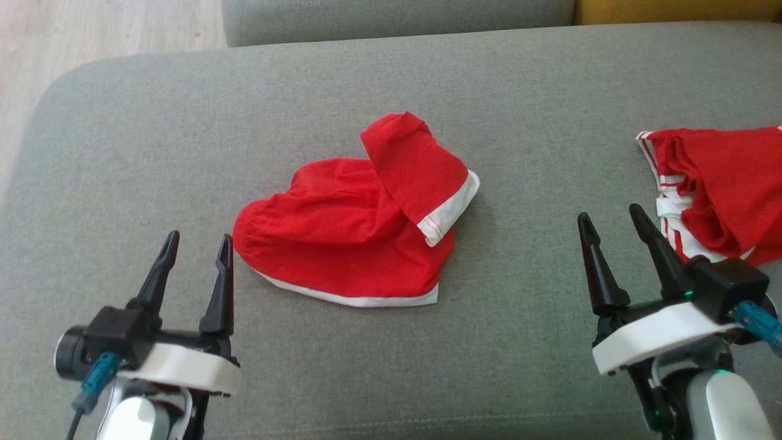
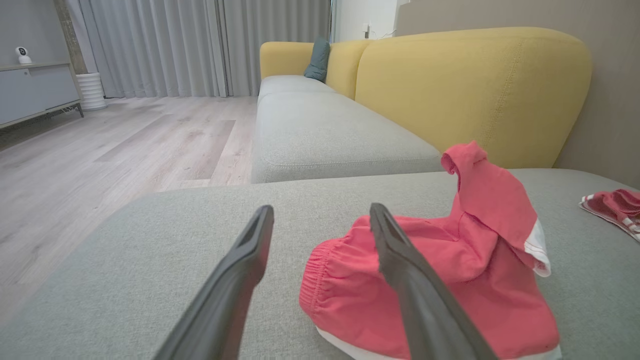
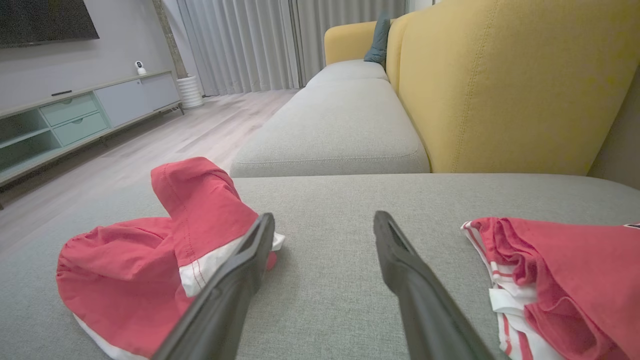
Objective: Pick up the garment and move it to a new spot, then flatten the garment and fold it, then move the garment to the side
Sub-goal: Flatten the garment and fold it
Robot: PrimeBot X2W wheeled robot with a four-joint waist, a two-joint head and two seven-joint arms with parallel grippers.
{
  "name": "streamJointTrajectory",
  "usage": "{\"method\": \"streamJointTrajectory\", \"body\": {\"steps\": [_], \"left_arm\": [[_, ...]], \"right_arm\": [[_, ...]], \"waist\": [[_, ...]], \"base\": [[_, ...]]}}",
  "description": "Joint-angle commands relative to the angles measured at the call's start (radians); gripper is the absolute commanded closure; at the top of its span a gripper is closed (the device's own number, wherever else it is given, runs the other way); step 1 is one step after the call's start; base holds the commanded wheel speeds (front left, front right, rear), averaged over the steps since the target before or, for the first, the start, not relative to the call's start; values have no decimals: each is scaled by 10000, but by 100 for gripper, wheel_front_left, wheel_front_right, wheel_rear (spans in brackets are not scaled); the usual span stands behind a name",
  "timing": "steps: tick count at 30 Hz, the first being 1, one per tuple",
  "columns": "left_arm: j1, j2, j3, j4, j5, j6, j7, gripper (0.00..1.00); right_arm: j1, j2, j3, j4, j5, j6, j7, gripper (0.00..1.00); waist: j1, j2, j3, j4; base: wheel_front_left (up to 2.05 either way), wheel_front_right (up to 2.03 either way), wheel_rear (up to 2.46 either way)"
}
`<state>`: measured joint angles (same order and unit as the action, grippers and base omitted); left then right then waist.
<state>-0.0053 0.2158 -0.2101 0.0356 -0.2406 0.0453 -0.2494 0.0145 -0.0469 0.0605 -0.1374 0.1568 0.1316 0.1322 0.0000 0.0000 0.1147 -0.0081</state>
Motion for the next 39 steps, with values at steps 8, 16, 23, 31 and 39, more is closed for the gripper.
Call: {"method": "streamJointTrajectory", "body": {"steps": [8, 16, 23, 31, 39], "left_arm": [[-382, 249, 415, -373, 63, 85, -123, 0], [-517, 243, 413, -460, 115, 79, -123, 0], [-985, 169, 354, -477, 216, -22, -123, 0], [-1534, -26, 278, -382, 295, -264, -124, 0], [-1967, -313, 324, -343, 419, -517, -124, 0]], "right_arm": [[-160, -34, 217, -439, -60, -9, -11, 0], [-273, -33, 445, -342, -137, -9, 112, 0], [-711, -33, 1950, 557, 2, -9, 305, 0], [-1622, -33, 3436, 1819, 248, -9, -56, 0], [-2747, -33, 3541, 2970, -344, -9, -345, 0]], "waist": [[0, 0, 78, -14], [0, 0, 280, 64], [0, 0, 800, 358], [0, 0, 1313, 800], [0, 0, 1810, 1144]], "base": [[0, 0, 0], [0, 0, 0], [0, 0, 0], [0, 0, 0], [0, 0, 0]]}}
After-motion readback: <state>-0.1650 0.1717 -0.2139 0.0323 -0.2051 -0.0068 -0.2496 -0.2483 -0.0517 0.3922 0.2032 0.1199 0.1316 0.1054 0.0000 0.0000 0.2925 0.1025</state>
